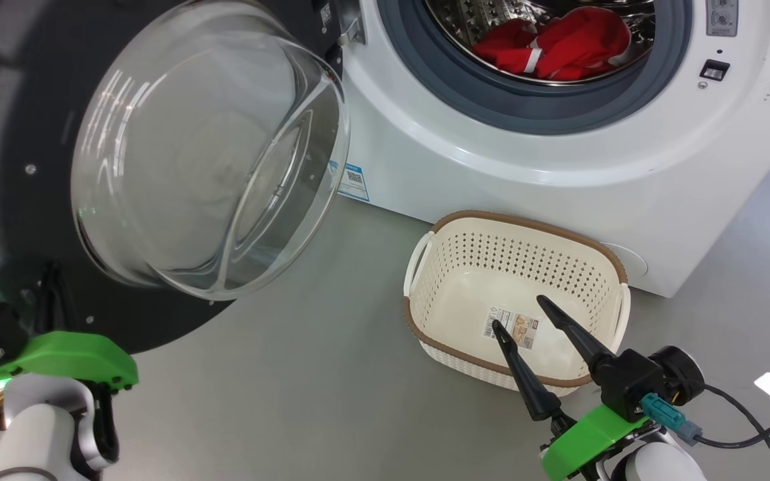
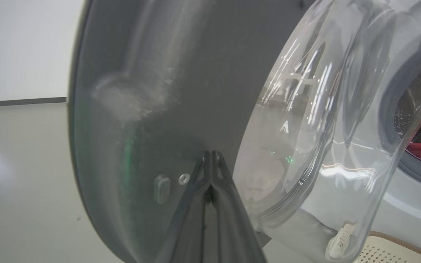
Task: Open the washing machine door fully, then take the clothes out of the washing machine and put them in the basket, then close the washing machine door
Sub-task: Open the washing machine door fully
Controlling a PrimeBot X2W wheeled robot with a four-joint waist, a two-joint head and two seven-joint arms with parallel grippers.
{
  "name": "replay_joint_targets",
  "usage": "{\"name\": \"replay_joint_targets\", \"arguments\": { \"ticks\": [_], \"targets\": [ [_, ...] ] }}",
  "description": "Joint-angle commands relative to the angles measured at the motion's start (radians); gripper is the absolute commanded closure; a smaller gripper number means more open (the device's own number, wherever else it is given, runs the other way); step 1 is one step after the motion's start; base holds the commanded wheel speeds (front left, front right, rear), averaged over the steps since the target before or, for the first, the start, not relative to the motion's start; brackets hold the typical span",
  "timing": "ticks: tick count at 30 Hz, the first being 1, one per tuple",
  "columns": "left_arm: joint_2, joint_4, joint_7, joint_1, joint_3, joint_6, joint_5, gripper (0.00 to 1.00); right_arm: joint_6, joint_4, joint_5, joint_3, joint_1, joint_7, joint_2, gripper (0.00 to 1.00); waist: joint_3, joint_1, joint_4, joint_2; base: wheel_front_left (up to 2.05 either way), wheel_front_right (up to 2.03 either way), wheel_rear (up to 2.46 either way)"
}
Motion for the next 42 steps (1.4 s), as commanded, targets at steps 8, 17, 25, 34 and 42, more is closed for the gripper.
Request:
{"name": "replay_joint_targets", "arguments": {
  "ticks": [8, 17, 25, 34, 42],
  "targets": [
    [0.085, 0.050, -0.012, -0.071, 0.104, -0.020, -0.006, 1.00, 0.003, -0.039, -0.002, 0.022, -0.029, 0.014, -0.011, 0.00, 0.006, 0.0000, -0.011, -0.0001, 0.00, 0.00, 0.00],
    [0.106, 0.118, -0.012, -0.102, 0.128, -0.043, 0.040, 1.00, 0.003, -0.046, 0.003, 0.039, -0.030, 0.023, -0.017, 0.00, 0.006, 0.0000, -0.025, -0.0001, 0.00, 0.00, 0.00],
    [0.118, 0.193, -0.012, -0.124, 0.144, -0.071, 0.071, 1.00, 0.003, -0.041, 0.011, 0.049, -0.026, 0.023, -0.022, 0.00, -0.010, 0.0000, -0.037, -0.0001, 0.00, 0.00, 0.00],
    [0.120, 0.221, -0.012, -0.128, 0.178, -0.105, 0.086, 0.98, 0.003, -0.031, 0.019, 0.052, -0.025, 0.016, -0.014, 0.00, -0.034, 0.0000, -0.046, -0.0001, 0.00, 0.00, 0.00],
    [0.082, 0.109, -0.012, -0.084, 0.145, -0.079, 0.163, 0.00, 0.003, -0.016, 0.029, 0.027, -0.016, 0.004, 0.008, 0.00, -0.061, 0.0000, -0.044, -0.0001, 0.00, 0.00, 0.00]
  ]
}}
